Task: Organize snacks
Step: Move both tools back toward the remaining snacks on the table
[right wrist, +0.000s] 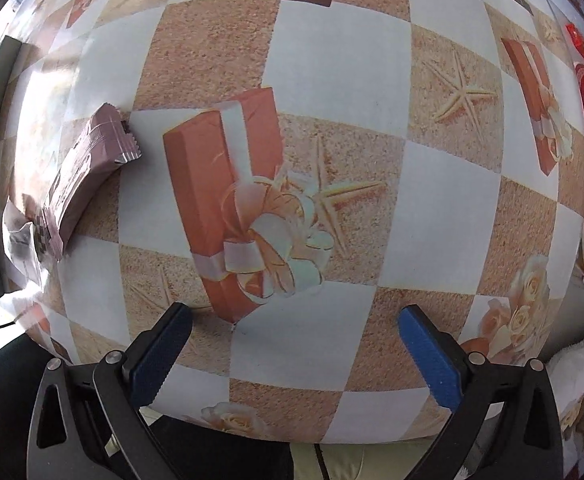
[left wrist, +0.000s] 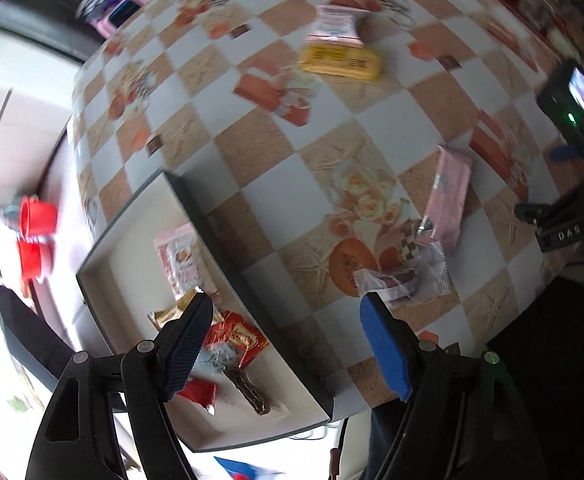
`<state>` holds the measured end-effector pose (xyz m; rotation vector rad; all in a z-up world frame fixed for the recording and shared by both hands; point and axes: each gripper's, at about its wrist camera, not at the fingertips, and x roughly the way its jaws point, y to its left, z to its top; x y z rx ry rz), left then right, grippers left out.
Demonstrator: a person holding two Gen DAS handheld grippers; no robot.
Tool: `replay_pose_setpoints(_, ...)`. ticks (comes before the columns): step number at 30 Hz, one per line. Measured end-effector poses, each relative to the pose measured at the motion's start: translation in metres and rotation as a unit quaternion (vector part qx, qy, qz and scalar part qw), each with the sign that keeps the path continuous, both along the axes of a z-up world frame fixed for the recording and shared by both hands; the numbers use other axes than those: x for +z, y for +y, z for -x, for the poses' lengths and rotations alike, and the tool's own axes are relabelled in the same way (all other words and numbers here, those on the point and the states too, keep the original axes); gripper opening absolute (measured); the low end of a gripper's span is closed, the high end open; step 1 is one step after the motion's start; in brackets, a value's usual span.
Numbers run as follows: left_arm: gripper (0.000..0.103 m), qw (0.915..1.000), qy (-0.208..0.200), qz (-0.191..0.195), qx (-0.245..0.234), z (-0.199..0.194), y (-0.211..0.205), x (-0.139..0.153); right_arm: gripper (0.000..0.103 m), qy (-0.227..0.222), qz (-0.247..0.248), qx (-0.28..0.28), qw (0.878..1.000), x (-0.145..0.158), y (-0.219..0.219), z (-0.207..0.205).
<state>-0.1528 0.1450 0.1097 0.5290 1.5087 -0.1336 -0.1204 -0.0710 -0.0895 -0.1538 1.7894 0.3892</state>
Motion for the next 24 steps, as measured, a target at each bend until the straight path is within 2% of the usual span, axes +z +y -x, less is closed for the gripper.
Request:
replay_pose_setpoints(2, 0.079, 0.9999, 0.000, -0.005, -0.012, -0.001, -0.006, 0.000, 0.103, 0.000, 0.000, 0.007, 1.000, 0.000, -0.006, 0.004)
replay_pose_setpoints(3, 0.079, 0.9999, -0.001, -0.007, -0.016, -0.002, -0.008, 0.000, 0.103, 0.001, 0.000, 0.007, 1.000, -0.001, 0.006, 0.005)
replay_pose_setpoints(10, 0.080, 0.9999, -0.001, -0.008, -0.007, -0.006, -0.009, 0.002, 0.103, 0.003, 0.000, 0.016, 1.000, 0.000, 0.007, 0.003)
replay_pose_setpoints(24, 0.080, 0.9998, -0.005, -0.008, -0.020, -0.006, -0.014, 0.004, 0.103, 0.004, 0.001, 0.012, 1.000, -0.001, 0.007, 0.003)
